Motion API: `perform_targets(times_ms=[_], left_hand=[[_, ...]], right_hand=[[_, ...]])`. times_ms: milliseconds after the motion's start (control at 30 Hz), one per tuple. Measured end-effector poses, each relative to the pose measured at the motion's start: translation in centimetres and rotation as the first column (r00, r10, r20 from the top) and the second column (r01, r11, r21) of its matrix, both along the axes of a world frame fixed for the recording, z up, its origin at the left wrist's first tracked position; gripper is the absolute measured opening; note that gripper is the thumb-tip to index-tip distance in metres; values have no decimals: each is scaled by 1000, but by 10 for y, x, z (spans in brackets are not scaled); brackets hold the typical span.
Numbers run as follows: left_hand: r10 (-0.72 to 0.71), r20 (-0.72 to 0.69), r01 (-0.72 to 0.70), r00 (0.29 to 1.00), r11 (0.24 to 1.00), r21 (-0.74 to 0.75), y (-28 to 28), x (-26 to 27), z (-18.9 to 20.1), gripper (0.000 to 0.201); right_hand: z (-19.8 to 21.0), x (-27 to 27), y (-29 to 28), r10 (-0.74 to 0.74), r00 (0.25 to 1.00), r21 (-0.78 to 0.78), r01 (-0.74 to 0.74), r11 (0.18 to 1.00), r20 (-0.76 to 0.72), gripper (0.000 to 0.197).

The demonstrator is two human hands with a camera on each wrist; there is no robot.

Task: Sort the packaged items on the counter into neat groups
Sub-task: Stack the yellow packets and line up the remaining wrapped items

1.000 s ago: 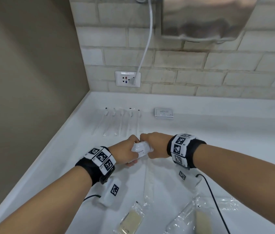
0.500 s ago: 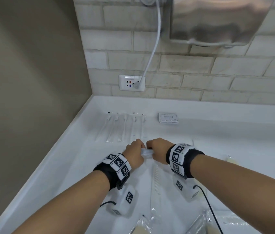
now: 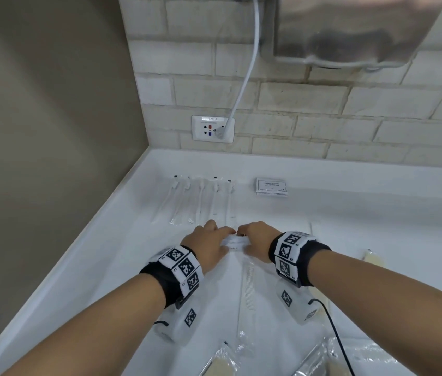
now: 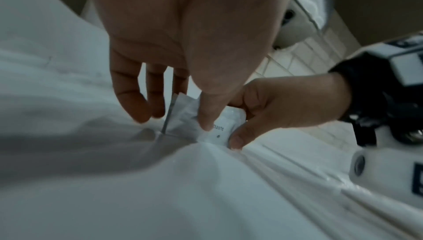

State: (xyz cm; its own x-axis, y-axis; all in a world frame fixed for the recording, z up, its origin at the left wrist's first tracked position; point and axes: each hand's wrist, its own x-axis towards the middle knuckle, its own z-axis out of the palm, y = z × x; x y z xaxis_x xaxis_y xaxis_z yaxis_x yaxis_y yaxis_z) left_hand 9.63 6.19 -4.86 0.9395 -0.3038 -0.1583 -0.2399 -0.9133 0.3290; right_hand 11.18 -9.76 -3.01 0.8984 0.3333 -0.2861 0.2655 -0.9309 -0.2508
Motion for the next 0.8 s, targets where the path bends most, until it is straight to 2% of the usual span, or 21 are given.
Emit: perform_targets(times_ms=[167, 333, 467, 533, 633, 700, 800], left_hand=[[-55, 6, 51, 998, 964, 262, -3, -10, 3, 59], [-29, -42, 37, 999, 978, 203, -10, -10, -1, 60], [-22, -44, 30, 999, 983, 182, -11, -10, 1, 55], [-24, -36, 30, 999, 984, 177, -10, -10, 3, 51], [-44, -9, 45, 999, 985, 168, -8, -13, 1, 39], [-49, 8, 48, 999, 988, 147, -4, -15, 0, 34], [-52, 19, 49, 998, 992, 117, -3, -17, -1, 32]], right_hand=[[-10, -1, 5, 2, 1000, -51, -1, 999, 16, 34], [-21, -5, -1, 132, 988, -151, -119, 981, 79, 60], [-20, -8, -7, 186, 977, -168, -166, 972, 109, 68], [-14, -12, -10, 162, 983, -139, -149, 979, 85, 68], [-7, -18, -20, 1, 1000, -91, -3, 996, -24, 79], [-6, -19, -22, -67, 996, -86, 62, 994, -63, 72], [-7, -19, -20, -81, 993, -34, 79, 996, -80, 39]])
